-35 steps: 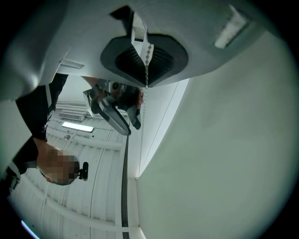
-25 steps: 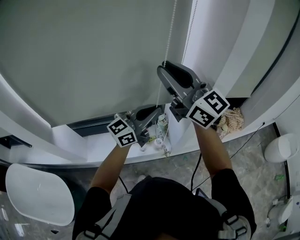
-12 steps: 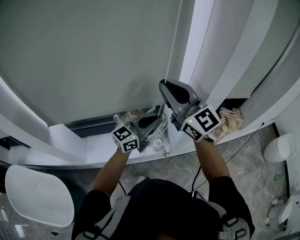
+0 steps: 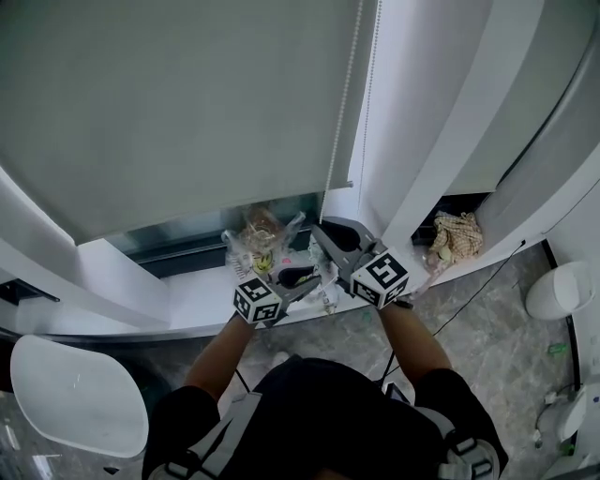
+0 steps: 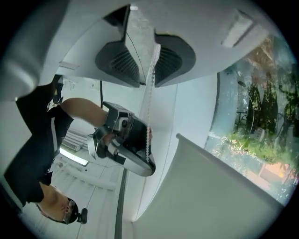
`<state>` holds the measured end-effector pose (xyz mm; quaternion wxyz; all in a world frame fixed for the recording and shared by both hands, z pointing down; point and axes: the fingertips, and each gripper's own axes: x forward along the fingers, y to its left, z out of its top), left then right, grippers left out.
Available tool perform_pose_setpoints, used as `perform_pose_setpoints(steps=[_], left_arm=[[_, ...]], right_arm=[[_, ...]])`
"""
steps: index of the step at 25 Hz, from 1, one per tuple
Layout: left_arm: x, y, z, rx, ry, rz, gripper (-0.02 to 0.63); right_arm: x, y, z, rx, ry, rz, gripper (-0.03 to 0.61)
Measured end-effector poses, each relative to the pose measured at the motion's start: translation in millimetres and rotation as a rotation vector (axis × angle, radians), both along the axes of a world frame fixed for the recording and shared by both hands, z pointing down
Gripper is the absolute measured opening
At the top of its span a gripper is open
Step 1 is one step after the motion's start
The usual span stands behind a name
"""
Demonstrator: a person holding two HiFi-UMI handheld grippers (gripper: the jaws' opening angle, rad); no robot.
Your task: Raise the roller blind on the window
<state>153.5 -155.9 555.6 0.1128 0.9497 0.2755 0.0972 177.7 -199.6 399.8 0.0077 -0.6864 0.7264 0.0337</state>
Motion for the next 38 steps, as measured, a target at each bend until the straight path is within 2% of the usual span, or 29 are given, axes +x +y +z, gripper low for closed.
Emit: perform_pose_setpoints(steps=[2,5,7,10,14,17,20,23,26,28,32,35,38], left_arm=[[1,-8,-18,0.013,0.026,0.006,0.15],[3,-29,-50,0.018,0.072,0.001,0.179],[7,-43,-86,0.006,0.144,-0.007,0.179],[17,-54,-168,-0.026,0.291,-0.007,0.179],[29,-42,-275,-0.06,0.468,0.078,0.179],[43,-28,-329,-0.073,0.539,0.151,0.179],[53,-19,-362,-0.074,0.586,0.17,0.179],[54,-14,-378,-0.071,0.61,0.165,0.166],[53,-19,-380,-0.081,0.62,0.11,0.034],[54,-23,-377,-0.104,0.612,0.08,0.026],[58,-28,-367,-0.083,0.595,0.039,0.015],[67,-41,-340,-0.085,0.547,-0.003,0.014],[78,-49,-298,-0.106,0.467,-0.005,0.014]], right_arm=[[4,0,-1,-0.011,0.008,-0.005,0.018],[5,3,-1,-0.012,-0.021,-0.013,0.018],[1,6,-1,-0.001,-0.033,-0.02,0.018],[-1,8,-1,0.009,-0.033,-0.022,0.018],[-2,7,-1,0.004,-0.027,-0.019,0.018],[0,6,-1,-0.002,-0.028,-0.018,0.018],[2,9,-2,-0.002,-0.029,-0.013,0.018],[2,12,-4,-0.004,-0.027,-0.011,0.018],[0,14,-3,-0.005,-0.024,-0.009,0.018],[-1,13,-3,0.0,-0.029,-0.01,0.018],[-2,9,5,-0.018,-0.034,-0.018,0.018],[1,8,31,-0.092,-0.044,-0.021,0.018],[8,7,74,-0.19,-0.092,-0.011,0.018]])
